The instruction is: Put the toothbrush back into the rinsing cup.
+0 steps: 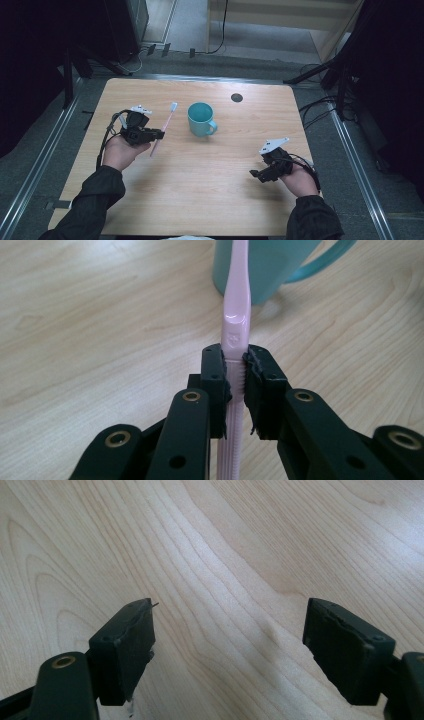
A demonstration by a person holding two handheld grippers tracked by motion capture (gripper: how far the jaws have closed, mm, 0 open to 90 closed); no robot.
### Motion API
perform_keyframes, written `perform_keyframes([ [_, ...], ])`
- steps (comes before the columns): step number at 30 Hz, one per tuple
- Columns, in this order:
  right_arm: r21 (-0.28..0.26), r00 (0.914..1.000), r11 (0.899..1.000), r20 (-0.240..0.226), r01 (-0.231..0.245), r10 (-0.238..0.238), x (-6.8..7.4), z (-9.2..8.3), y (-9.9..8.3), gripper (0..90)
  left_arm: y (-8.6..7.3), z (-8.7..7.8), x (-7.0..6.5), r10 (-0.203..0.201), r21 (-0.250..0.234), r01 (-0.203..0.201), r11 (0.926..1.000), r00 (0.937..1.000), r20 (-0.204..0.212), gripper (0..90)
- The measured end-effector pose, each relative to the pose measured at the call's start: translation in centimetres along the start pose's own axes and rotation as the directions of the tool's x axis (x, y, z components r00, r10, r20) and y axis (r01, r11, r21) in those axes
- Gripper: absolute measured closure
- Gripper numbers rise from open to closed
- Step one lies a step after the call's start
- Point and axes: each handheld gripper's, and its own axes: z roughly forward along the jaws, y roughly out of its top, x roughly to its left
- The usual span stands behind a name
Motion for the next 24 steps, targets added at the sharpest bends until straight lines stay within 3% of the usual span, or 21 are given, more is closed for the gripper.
perform_keyframes([
  [6,-0.005,1.0000,1.000,-0.001,-0.006,0.006,0.1,0.0,0.2,20.6,1.0,-0.2,-0.1,-0.025,-0.061,0.025,0.9979,0.9997,0.001,79.1],
  [13,-0.010,1.0000,1.000,0.001,-0.006,0.006,-0.1,-0.1,0.1,20.6,2.0,-0.4,-0.7,-0.020,-0.117,0.020,0.9929,0.9998,-0.001,79.1],
  [15,-0.009,1.0000,1.000,-0.001,-0.008,0.008,-0.1,-0.1,0.2,20.6,2.5,-0.7,-0.7,-0.031,-0.158,0.032,0.9870,0.9995,0.003,79.1],
  [20,-0.006,1.0000,1.000,-0.001,-0.003,0.003,0.0,-0.1,0.1,20.6,3.4,-1.0,-0.9,-0.015,-0.198,0.012,0.9800,0.9997,-0.017,79.1],
  [24,-0.009,1.0000,1.000,-0.003,0.003,-0.003,0.1,-0.1,0.2,20.6,4.2,-1.1,-1.2,-0.019,-0.237,0.016,0.9714,0.9998,-0.008,79.1],
])
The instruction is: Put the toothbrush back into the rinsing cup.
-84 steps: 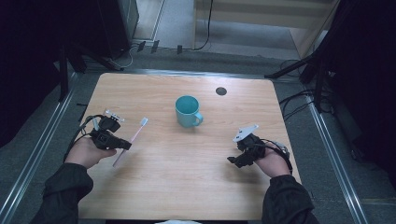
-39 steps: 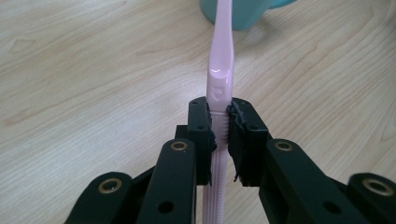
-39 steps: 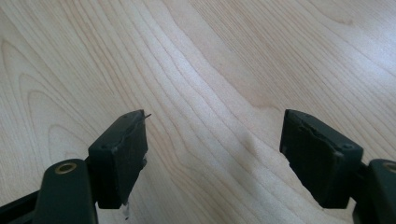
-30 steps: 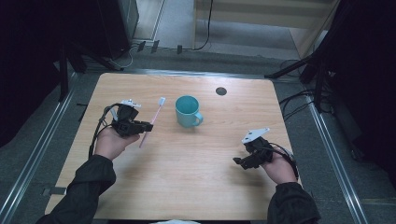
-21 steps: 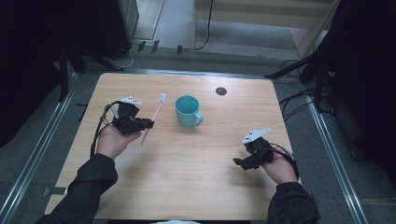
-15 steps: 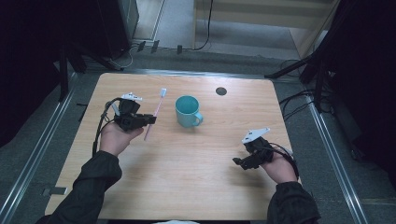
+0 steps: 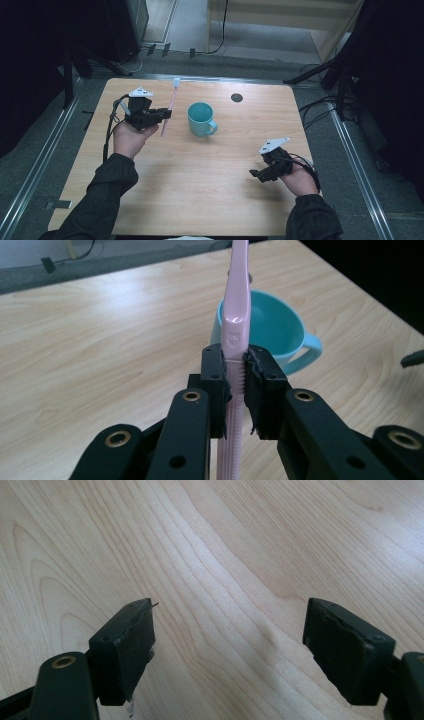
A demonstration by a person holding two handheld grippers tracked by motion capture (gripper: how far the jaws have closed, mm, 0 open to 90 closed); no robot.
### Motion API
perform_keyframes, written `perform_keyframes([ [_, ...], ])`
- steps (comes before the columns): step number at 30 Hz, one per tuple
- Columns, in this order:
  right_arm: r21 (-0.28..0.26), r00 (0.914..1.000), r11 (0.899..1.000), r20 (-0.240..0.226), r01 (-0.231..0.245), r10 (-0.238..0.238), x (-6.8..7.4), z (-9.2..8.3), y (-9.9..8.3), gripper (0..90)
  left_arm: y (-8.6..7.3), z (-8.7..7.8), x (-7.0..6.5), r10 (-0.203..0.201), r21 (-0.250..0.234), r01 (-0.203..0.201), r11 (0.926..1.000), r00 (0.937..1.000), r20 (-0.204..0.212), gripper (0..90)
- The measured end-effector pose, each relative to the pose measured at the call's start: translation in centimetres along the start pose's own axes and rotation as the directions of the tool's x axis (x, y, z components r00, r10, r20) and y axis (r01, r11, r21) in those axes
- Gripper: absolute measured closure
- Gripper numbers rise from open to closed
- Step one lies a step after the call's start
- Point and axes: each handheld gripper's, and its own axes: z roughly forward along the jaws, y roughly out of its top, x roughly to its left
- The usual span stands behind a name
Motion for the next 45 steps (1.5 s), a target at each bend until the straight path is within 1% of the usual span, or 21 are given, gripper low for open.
perform_keyframes([
  [4,0.001,1.0000,1.000,-0.004,0.004,-0.004,0.1,0.1,0.1,20.6,0.6,0.3,-0.3,-0.005,-0.039,0.005,0.9992,1.0000,-0.006,79.1],
  [7,-0.002,1.0000,1.000,-0.003,0.002,-0.002,0.1,0.0,0.1,20.6,0.8,0.5,-0.4,-0.010,-0.048,0.009,0.9988,0.9999,-0.005,79.1],
  [8,-0.007,1.0000,1.000,-0.004,-0.001,0.001,0.0,0.0,0.1,20.6,1.0,0.6,-0.5,-0.014,-0.076,0.013,0.9970,0.9999,-0.007,79.1],
  [11,-0.007,1.0000,1.000,-0.004,-0.002,0.002,0.0,0.0,0.1,20.6,1.2,0.8,-0.7,-0.017,-0.092,0.016,0.9956,0.9998,-0.010,79.1],
  [14,-0.007,1.0000,1.000,-0.005,0.000,0.000,0.0,0.0,0.1,20.7,1.6,1.1,-1.2,-0.015,-0.123,0.012,0.9923,0.9996,-0.023,79.2],
  [19,-0.014,1.0000,1.000,-0.003,-0.003,0.003,-0.1,-0.1,0.1,20.6,2.2,1.4,-1.4,-0.011,-0.138,0.007,0.9903,0.9995,-0.029,79.1],
  [20,-0.015,1.0000,1.000,-0.003,-0.003,0.003,-0.1,-0.1,0.1,20.6,2.5,1.5,-1.6,0.001,-0.148,-0.007,0.9890,0.9993,-0.038,79.2],
  [21,-0.015,1.0000,1.000,-0.003,-0.003,0.003,-0.1,-0.1,0.1,20.6,2.5,1.5,-1.6,0.001,-0.148,-0.007,0.9890,0.9993,-0.038,79.1],
  [22,-0.015,1.0000,1.000,-0.004,-0.003,0.003,-0.1,-0.1,0.1,20.6,2.7,1.6,-1.7,0.010,-0.160,-0.018,0.9870,0.9987,-0.050,79.1],
  [23,-0.017,1.0000,1.000,-0.003,-0.002,0.002,-0.1,-0.1,0.1,20.6,3.0,1.6,-1.7,0.012,-0.170,-0.020,0.9852,0.9988,-0.048,79.1],
  [25,-0.018,1.0000,1.000,-0.004,-0.003,0.003,-0.1,-0.1,0.0,20.6,3.3,1.7,-1.6,0.001,-0.183,-0.008,0.9831,0.9992,-0.039,79.1],
  [26,-0.017,1.0000,1.000,-0.003,-0.002,0.002,-0.1,-0.1,0.1,20.6,3.5,1.8,-1.7,0.005,-0.190,-0.013,0.9817,0.9991,-0.041,79.1],
  [30,-0.016,1.0000,1.000,-0.005,-0.001,0.001,0.0,-0.1,0.1,20.6,4.0,2.4,-2.2,0.015,-0.202,-0.022,0.9791,0.9993,-0.034,79.2],
  [33,-0.013,1.0000,1.000,-0.006,-0.006,0.006,0.0,-0.1,0.1,20.6,4.3,2.8,-2.5,0.020,-0.201,-0.025,0.9793,0.9995,-0.025,79.2],
  [36,-0.016,1.0000,1.000,-0.005,-0.004,0.004,-0.1,-0.1,0.1,20.6,4.8,3.7,-3.2,0.029,-0.197,-0.031,0.9799,0.9995,-0.010,79.2],
  [37,-0.015,1.0000,1.000,-0.006,-0.003,0.003,-0.1,-0.1,0.1,20.6,4.8,3.7,-3.2,0.029,-0.197,-0.031,0.9799,0.9995,-0.010,79.1],
  [39,-0.013,0.9999,1.000,-0.008,0.009,-0.009,0.0,0.0,0.1,20.6,5.0,4.4,-3.7,0.040,-0.194,-0.041,0.9802,0.9992,-0.009,79.1],
  [40,-0.016,0.9999,1.000,-0.008,0.008,-0.008,0.0,0.0,0.2,20.6,5.0,4.6,-3.8,0.041,-0.200,-0.042,0.9789,0.9991,-0.010,79.1],
  [41,-0.022,1.0000,1.000,-0.007,0.004,-0.004,0.0,0.0,0.2,20.3,5.1,4.8,-3.9,0.037,-0.199,-0.038,0.9793,0.9993,-0.006,79.1],
  [43,-0.032,0.9999,0.999,-0.011,-0.007,0.007,0.0,0.0,0.2,19.8,5.2,5.2,-4.0,0.046,-0.204,-0.049,0.9778,0.9988,-0.017,79.1],
  [45,-0.035,0.9998,0.999,-0.012,-0.014,0.013,0.0,-0.1,0.3,19.8,5.2,5.3,-4.1,0.046,-0.201,-0.049,0.9784,0.9988,-0.016,79.1],
])
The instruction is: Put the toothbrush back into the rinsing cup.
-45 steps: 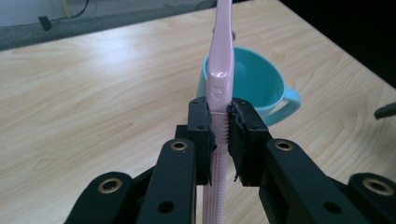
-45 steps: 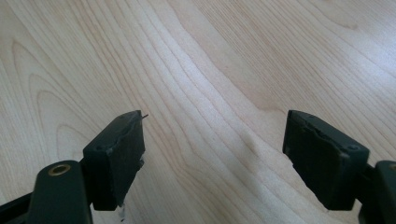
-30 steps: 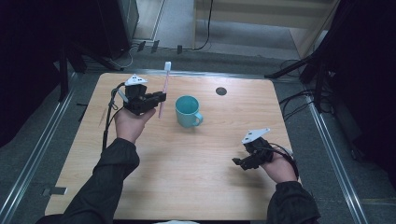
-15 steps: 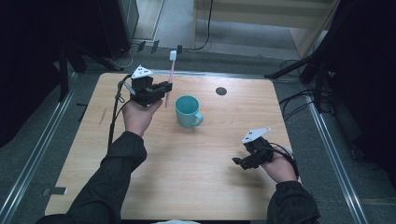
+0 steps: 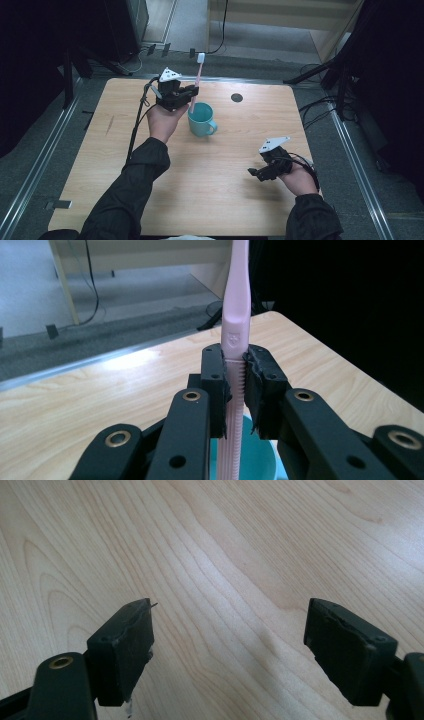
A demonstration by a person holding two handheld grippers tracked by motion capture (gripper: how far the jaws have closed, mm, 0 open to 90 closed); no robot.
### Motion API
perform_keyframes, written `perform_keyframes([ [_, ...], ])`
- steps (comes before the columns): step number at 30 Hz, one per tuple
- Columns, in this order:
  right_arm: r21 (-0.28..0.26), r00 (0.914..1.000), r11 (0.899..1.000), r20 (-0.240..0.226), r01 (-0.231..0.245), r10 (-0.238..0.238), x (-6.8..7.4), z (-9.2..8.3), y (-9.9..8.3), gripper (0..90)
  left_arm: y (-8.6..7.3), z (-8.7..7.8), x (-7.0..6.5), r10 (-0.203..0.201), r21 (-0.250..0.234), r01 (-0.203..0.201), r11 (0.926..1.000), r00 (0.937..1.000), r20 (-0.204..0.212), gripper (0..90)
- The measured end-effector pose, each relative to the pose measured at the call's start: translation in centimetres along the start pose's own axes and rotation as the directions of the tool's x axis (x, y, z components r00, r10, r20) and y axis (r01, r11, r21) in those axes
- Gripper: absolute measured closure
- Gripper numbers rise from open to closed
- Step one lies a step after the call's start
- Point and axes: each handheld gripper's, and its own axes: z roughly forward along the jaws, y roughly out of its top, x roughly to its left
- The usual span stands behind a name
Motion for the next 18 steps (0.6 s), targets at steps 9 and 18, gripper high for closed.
perform_keyframes([
  [9,-0.002,1.0000,1.000,-0.001,0.007,-0.007,-0.1,0.0,0.0,19.8,-0.7,2.0,-0.2,0.008,0.051,-0.007,0.9986,1.0000,-0.002,79.1],
  [18,-0.010,1.0000,1.000,0.003,0.004,-0.003,-0.1,-0.1,0.1,19.9,-1.6,3.3,-0.4,0.023,0.082,-0.021,0.9964,0.9996,-0.017,79.1],
])
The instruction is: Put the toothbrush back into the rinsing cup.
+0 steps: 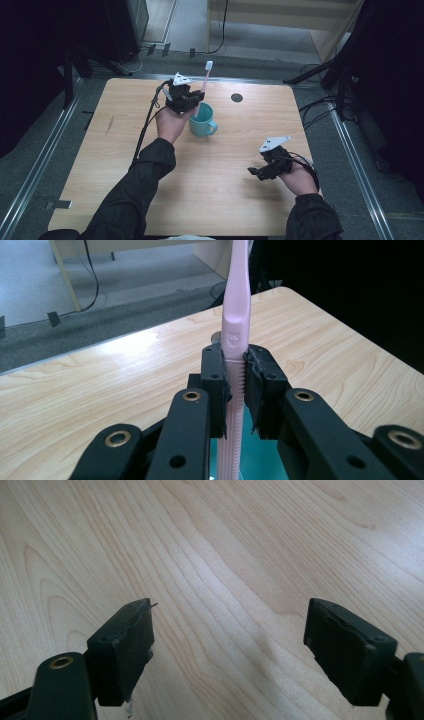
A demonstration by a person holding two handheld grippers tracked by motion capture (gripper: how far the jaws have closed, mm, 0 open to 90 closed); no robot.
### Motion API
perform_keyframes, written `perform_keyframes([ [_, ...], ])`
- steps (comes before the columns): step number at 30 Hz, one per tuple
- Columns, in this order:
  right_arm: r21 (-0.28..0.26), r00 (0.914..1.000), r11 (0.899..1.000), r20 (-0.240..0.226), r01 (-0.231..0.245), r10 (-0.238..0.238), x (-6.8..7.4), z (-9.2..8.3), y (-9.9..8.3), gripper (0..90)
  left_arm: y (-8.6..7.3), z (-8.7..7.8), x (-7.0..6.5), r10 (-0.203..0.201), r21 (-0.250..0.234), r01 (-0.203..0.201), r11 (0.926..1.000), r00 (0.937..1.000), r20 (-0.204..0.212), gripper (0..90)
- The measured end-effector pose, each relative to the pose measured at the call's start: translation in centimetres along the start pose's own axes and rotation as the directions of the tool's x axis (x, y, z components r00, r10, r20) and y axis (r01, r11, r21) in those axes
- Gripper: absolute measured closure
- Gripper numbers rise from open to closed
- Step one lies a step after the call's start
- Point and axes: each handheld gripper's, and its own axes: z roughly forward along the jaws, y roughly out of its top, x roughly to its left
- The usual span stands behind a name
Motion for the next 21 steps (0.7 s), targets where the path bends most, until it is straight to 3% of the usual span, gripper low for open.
perform_keyframes([
  [6,0.004,1.0000,1.000,0.002,0.004,-0.004,0.0,0.1,0.0,19.9,-0.9,0.9,-0.2,0.012,0.053,-0.011,0.9985,0.9999,-0.005,79.0],
  [21,0.018,0.9999,1.000,0.000,0.015,-0.015,0.1,0.2,0.0,19.8,-2.8,2.2,-0.1,-0.011,0.112,0.012,0.9937,0.9999,-0.006,79.0],
])
